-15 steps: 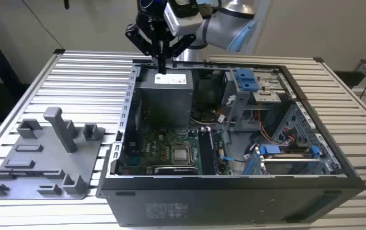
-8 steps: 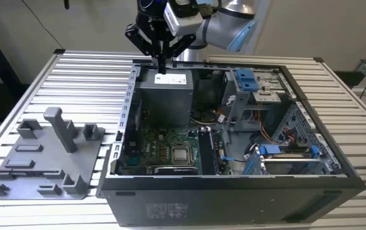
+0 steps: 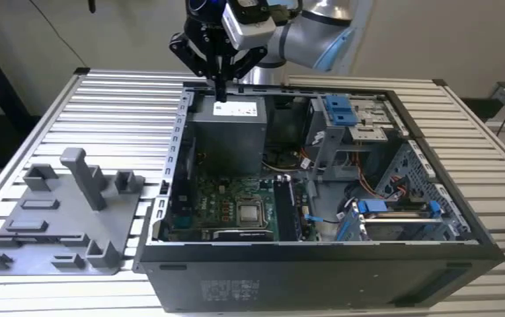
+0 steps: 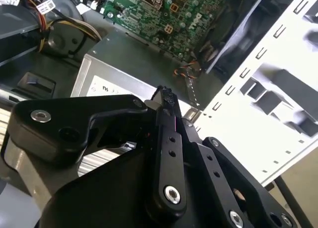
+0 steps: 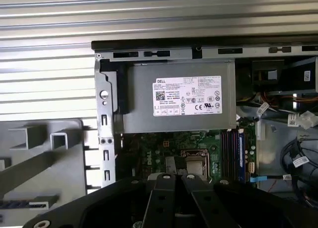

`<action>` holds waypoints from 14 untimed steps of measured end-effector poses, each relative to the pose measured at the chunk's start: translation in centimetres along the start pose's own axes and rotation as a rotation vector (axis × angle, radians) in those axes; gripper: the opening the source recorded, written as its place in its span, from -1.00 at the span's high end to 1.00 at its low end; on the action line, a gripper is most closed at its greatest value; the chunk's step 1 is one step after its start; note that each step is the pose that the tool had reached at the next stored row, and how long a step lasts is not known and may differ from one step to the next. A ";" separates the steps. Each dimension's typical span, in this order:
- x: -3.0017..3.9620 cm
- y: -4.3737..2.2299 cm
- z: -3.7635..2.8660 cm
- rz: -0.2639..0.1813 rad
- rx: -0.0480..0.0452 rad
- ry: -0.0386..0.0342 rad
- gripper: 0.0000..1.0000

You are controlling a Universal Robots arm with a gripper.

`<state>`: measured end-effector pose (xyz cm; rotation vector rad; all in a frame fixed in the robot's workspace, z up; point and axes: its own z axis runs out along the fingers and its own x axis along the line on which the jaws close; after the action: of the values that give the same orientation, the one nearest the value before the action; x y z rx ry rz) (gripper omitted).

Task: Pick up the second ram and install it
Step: 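Reach for the second ram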

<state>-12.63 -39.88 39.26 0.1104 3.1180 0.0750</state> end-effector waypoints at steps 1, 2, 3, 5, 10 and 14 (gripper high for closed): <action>0.14 -0.01 -0.01 0.000 0.0001 0.0001 0.79; 0.30 -0.02 -0.01 0.000 0.0001 0.0001 0.79; 0.50 -0.03 -0.01 0.000 0.0000 0.0000 0.79; 0.89 -0.07 -0.01 -0.001 0.0000 -0.0002 0.79; 1.72 -0.13 0.01 -0.006 -0.0002 -0.0002 0.79; 2.36 -0.17 0.01 -0.009 -0.0001 0.0000 0.79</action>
<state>-14.99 -39.89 39.20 0.0970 3.1182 0.0751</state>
